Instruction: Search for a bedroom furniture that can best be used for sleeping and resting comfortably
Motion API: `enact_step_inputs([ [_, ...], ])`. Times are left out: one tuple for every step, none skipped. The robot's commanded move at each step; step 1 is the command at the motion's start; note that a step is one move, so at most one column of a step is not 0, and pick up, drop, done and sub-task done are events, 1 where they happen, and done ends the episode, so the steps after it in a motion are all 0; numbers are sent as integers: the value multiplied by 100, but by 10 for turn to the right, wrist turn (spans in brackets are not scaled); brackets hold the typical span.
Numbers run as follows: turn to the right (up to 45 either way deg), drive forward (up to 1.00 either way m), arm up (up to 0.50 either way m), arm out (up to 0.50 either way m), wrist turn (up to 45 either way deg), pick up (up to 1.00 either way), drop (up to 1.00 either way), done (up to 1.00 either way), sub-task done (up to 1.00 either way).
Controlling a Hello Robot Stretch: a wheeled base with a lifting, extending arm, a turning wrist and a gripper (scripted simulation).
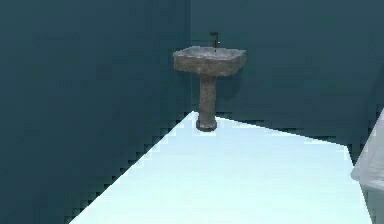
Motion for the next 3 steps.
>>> enact_step_inputs([
  [0, 15, 0, 0, 0, 0, 0, 0, 0],
  [360, 0, 0, 0, 0, 0, 0, 0, 0],
  [0, 100, 0, 0, 0, 0, 0, 0, 0],
])
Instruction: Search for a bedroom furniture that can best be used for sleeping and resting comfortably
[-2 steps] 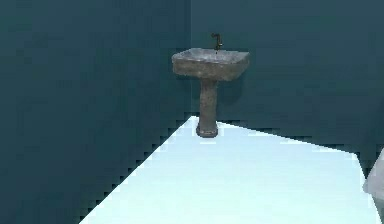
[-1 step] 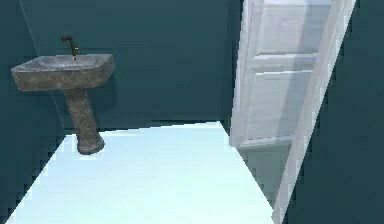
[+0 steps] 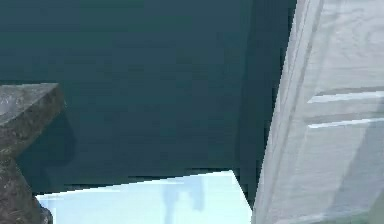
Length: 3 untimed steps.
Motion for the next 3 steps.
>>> enact_step_inputs([
  [0, 20, 0, 0, 0, 0, 0, 0, 0],
  [420, 0, 0, 0, 0, 0, 0, 0, 0],
  [0, 55, 0, 0, 0, 0, 0, 0, 0],
])
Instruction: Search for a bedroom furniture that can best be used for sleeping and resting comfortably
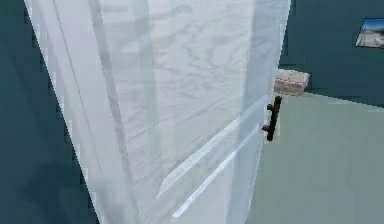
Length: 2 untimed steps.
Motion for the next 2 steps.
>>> enact_step_inputs([
  [360, 0, 0, 0, 0, 0, 0, 0, 0],
  [0, 100, 0, 0, 0, 0, 0, 0, 0],
])
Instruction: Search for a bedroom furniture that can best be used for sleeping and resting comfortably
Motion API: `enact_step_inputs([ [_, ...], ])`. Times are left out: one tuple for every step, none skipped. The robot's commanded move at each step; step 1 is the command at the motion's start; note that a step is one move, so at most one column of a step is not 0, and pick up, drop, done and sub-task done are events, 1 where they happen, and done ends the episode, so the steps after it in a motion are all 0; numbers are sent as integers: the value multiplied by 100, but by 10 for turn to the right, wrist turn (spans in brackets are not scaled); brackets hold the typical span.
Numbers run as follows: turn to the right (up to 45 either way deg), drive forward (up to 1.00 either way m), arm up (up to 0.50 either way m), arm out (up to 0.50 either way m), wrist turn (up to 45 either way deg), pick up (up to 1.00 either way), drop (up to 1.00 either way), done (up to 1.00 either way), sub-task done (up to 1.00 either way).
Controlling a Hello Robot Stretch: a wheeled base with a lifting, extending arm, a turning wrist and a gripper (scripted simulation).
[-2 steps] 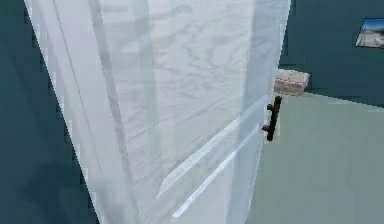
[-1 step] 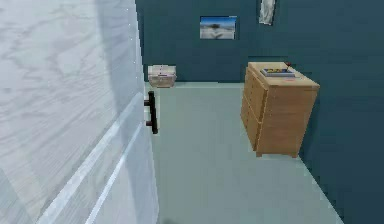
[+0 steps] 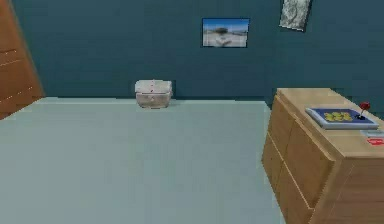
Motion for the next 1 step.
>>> enact_step_inputs([
  [330, 0, 0, 0, 0, 0, 0, 0, 0],
])
